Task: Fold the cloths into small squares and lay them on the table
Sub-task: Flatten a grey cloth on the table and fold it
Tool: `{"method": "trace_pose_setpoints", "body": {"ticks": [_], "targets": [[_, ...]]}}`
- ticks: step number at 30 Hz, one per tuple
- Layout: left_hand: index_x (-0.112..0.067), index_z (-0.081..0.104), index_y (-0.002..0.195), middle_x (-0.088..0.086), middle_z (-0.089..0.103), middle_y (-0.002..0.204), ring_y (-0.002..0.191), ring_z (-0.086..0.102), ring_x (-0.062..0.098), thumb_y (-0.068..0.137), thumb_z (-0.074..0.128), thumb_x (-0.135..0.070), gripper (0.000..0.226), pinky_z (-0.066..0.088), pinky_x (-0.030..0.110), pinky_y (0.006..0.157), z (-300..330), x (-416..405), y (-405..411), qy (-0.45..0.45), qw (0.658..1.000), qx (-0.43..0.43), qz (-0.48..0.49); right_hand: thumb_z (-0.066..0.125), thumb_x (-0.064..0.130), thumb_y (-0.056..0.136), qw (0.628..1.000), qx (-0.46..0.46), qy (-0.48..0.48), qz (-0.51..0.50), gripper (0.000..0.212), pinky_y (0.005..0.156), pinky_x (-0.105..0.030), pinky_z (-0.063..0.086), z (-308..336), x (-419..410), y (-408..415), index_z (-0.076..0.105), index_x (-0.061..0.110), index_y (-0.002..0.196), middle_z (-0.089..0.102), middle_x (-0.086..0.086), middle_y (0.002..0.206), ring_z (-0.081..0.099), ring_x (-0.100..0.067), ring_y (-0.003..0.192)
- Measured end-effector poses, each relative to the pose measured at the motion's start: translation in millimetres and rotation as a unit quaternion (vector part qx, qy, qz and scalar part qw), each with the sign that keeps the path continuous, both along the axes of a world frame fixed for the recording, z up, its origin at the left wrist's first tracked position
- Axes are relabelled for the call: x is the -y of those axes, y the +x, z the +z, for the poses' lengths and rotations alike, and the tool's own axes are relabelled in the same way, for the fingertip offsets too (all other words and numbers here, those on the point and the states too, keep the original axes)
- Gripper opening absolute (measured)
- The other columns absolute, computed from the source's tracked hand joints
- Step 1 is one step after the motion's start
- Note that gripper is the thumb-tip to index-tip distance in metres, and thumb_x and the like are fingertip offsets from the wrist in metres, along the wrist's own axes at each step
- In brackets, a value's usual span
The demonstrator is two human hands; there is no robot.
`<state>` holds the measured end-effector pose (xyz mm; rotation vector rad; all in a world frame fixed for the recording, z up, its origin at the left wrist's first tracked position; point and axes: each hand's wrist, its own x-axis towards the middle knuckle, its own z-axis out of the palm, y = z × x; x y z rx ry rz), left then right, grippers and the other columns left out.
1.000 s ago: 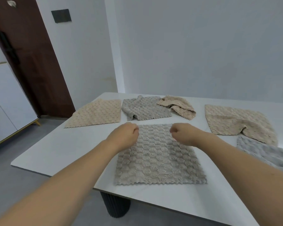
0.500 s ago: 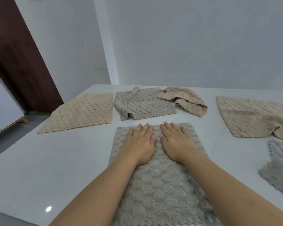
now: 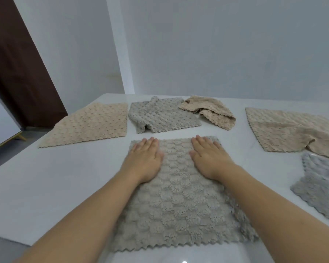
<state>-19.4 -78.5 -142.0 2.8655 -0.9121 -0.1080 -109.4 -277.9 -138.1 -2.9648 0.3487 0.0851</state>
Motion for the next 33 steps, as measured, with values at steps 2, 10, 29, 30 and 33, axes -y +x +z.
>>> {"method": "trace_pose_setpoints", "body": {"ticks": [2,10,29,30,33], "targets": [[-0.021,-0.001,0.157,-0.004,-0.006,0.164,0.150,-0.006,0.013,0.103,0.008,-0.047,0.061,-0.003,0.035,0.122,-1.6,-25.9,8.0,0.002,0.999,-0.010,0.032,0.005,0.045,0.102,1.000,-0.005,0.001,-0.020,0.059,0.120,-0.036,-0.005,0.6,13.9,-9.4,-0.004,0.022,0.155,-0.010,0.004,0.162,-0.010,-0.013,0.148],[-0.017,-0.002,0.157,-0.001,-0.008,0.164,0.150,-0.007,0.016,0.103,0.008,-0.043,0.060,-0.005,0.039,0.122,3.4,-35.6,11.1,0.048,0.997,-0.010,0.053,0.005,0.043,0.102,0.998,-0.034,-0.019,-0.040,0.059,0.120,-0.039,-0.005,4.3,21.2,-10.1,-0.005,0.018,0.155,-0.011,0.002,0.162,-0.009,-0.015,0.148],[-0.018,-0.001,0.157,-0.001,-0.005,0.164,0.150,-0.007,0.015,0.103,0.010,-0.045,0.061,-0.004,0.038,0.122,-1.1,-8.5,-65.3,-0.022,1.000,0.001,0.009,0.005,0.044,0.102,1.000,-0.002,-0.010,0.015,0.058,0.120,-0.035,-0.006,0.9,-21.4,-48.6,-0.005,0.022,0.155,-0.011,0.004,0.161,-0.010,-0.012,0.148],[-0.018,0.000,0.157,-0.001,-0.005,0.164,0.150,-0.007,0.015,0.103,0.010,-0.045,0.061,-0.004,0.038,0.122,-0.8,-18.6,-60.3,-0.020,1.000,0.001,0.020,0.004,0.045,0.102,1.000,-0.006,-0.011,0.003,0.058,0.120,-0.035,-0.005,1.9,-11.8,-55.6,-0.005,0.022,0.155,-0.012,0.004,0.161,-0.010,-0.012,0.148],[-0.019,-0.001,0.157,-0.003,-0.006,0.164,0.150,-0.006,0.014,0.103,0.010,-0.045,0.061,-0.003,0.037,0.122,-0.9,-51.9,-49.0,-0.005,0.998,-0.006,0.059,0.005,0.043,0.102,0.999,-0.019,-0.006,-0.040,0.058,0.121,-0.035,-0.004,5.9,9.6,-75.6,-0.005,0.021,0.155,-0.012,0.005,0.161,-0.009,-0.011,0.148]]}}
